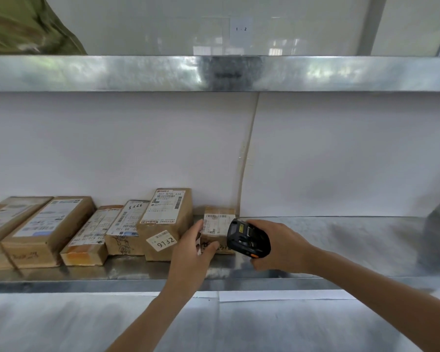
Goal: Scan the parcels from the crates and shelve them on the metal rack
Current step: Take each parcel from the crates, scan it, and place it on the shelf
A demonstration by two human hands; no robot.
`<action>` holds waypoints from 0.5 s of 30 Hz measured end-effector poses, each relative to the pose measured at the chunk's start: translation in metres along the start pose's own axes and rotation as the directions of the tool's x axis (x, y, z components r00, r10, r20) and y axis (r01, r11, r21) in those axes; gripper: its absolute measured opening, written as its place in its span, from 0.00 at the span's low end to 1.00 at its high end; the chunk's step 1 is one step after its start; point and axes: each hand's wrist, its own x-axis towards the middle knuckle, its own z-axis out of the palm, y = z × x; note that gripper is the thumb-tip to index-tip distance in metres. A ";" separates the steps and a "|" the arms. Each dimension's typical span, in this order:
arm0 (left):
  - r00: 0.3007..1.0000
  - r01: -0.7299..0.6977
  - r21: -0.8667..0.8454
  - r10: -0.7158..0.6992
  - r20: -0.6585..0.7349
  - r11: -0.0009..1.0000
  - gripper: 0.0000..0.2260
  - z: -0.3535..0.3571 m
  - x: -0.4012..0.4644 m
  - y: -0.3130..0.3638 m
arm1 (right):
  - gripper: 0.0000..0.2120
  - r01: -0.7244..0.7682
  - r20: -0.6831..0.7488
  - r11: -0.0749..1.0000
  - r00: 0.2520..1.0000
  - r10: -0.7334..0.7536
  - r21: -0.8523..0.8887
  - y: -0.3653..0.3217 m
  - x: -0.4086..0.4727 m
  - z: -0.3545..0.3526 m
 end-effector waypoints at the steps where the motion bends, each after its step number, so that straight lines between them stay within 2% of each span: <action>1: 1.000 -0.007 -0.001 0.007 0.003 1.000 0.21 -0.003 -0.004 0.004 | 0.29 0.004 -0.018 1.000 1.000 -0.004 -0.008 -0.003 -0.007 -0.005; 3: 0.999 -0.040 0.001 0.040 0.005 0.999 0.26 -0.009 -0.015 0.013 | 0.27 0.016 -0.043 1.000 0.999 -0.017 -0.014 -0.010 -0.020 -0.014; 6: 0.997 -0.076 -0.058 0.075 -0.012 0.995 0.40 -0.024 -0.033 0.030 | 0.25 0.052 -0.060 0.998 0.997 -0.053 -0.029 -0.025 -0.042 -0.028; 7: 0.997 -0.076 -0.077 0.075 -0.013 0.994 0.40 -0.031 -0.041 0.036 | 0.26 0.066 -0.064 0.997 0.996 -0.069 -0.035 -0.033 -0.049 -0.033; 9: 0.996 -0.087 -0.078 0.086 -0.010 0.993 0.30 -0.048 -0.060 0.049 | 0.29 0.109 -0.072 0.993 0.991 -0.112 -0.038 -0.051 -0.061 -0.039; 12: 0.993 -0.109 0.008 0.109 -0.046 0.994 0.18 -0.085 -0.089 0.060 | 0.32 0.199 -0.078 0.979 0.976 -0.202 -0.048 -0.085 -0.074 -0.039; 15: 0.988 -0.093 0.035 0.096 -0.124 0.995 0.21 -0.134 -0.120 0.066 | 0.34 0.299 -0.045 0.953 0.953 -0.301 -0.042 -0.132 -0.080 -0.029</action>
